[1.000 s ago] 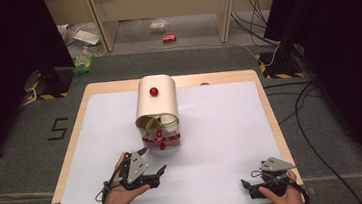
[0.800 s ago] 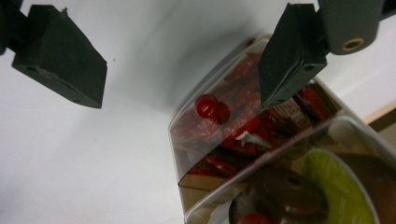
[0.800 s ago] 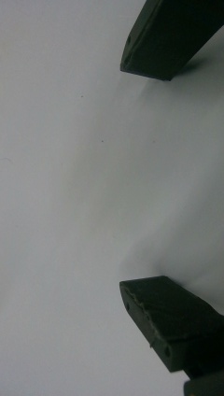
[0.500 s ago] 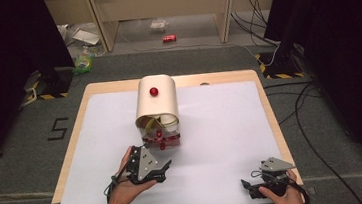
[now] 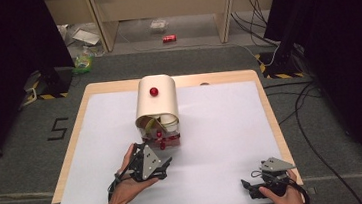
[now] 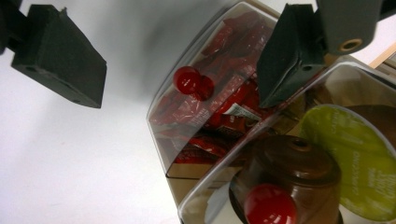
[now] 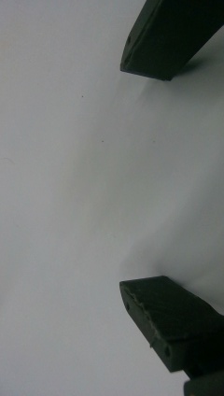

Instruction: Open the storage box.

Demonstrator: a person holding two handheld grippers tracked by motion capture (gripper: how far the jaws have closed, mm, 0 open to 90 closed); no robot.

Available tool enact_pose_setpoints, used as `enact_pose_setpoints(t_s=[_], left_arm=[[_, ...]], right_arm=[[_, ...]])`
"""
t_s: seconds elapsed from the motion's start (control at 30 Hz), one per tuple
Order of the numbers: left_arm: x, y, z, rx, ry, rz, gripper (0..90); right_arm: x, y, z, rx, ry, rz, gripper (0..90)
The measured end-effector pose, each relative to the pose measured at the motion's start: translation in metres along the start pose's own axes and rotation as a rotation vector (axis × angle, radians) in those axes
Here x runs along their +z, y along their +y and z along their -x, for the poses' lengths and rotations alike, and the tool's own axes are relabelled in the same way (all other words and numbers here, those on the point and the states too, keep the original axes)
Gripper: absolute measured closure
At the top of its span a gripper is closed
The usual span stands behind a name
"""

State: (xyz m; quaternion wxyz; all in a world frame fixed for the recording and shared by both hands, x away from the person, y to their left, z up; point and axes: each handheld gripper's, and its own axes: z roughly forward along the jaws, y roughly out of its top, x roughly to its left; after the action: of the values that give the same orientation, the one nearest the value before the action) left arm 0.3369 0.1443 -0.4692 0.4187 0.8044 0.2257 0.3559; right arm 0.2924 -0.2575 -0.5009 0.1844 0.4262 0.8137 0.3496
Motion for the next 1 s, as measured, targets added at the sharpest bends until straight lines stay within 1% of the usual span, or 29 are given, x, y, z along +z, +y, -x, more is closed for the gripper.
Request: enact_pose_setpoints(t_s=[0.03,0.07,0.13,0.23,0.27,0.3,0.33,0.37,0.47,0.63,0.73,0.77,0.8,0.83,0.9,0.93,0.97,1.0], left_arm=[[0.0,0.0,0.0,0.0,0.0,0.0,15.6],[0.0,0.0,0.001,0.014,0.004,-0.003,15.6],[0.001,0.0,0.002,0.029,0.01,-0.006,15.3],[0.003,0.0,0.006,0.093,0.036,-0.029,15.2],[0.003,0.0,0.006,0.093,0.036,-0.029,14.8],[0.004,0.002,0.008,0.112,0.035,-0.037,14.9],[0.004,0.002,0.008,0.112,0.035,-0.037,14.8],[0.006,0.005,0.01,0.138,0.04,-0.043,16.0],[0.01,0.006,0.014,0.181,0.047,-0.056,14.9],[0.017,0.007,0.014,0.192,0.044,-0.072,15.2],[0.018,0.007,0.014,0.186,0.037,-0.071,14.5],[0.017,0.007,0.013,0.162,0.03,-0.064,14.6],[0.017,0.007,0.013,0.162,0.03,-0.064,15.0],[0.015,0.007,0.012,0.141,0.021,-0.058,15.7],[0.013,0.008,0.011,0.12,0.012,-0.053,16.7],[0.013,0.008,0.011,0.12,0.012,-0.053,16.9],[0.011,0.008,0.011,0.106,0.004,-0.05,17.0],[0.011,0.008,0.011,0.106,0.004,-0.05,17.1]], right_arm=[[0.0,0.0,0.0,0.0,0.0,0.0,0.1],[0.0,0.0,0.0,0.0,0.0,0.001,0.1],[0.0,0.0,0.0,0.0,0.0,-0.001,0.1],[0.0,0.0,0.0,0.0,0.0,0.0,0.1],[0.0,0.0,0.0,0.0,0.0,-0.001,0.1],[0.0,0.0,0.0,0.0,0.0,-0.001,0.1],[0.0,0.0,0.0,0.0,0.0,-0.001,0.1],[0.0,0.0,0.0,0.0,0.0,-0.001,0.1],[0.0,0.0,0.0,0.0,0.0,0.0,0.1],[0.0,0.0,0.0,0.0,0.0,0.001,0.1],[0.0,0.0,0.0,0.0,0.001,0.001,0.1],[0.0,0.0,0.0,-0.002,0.001,0.002,0.1],[0.0,0.0,0.0,-0.002,0.001,0.002,0.1],[0.0,0.0,0.0,-0.002,0.001,0.002,0.1],[0.0,0.0,0.0,-0.002,0.001,0.002,0.1],[0.0,0.0,0.0,-0.002,0.001,0.002,0.1],[0.0,0.0,0.0,-0.002,0.002,0.002,0.1],[0.0,0.0,0.0,-0.002,0.002,0.002,0.1]])
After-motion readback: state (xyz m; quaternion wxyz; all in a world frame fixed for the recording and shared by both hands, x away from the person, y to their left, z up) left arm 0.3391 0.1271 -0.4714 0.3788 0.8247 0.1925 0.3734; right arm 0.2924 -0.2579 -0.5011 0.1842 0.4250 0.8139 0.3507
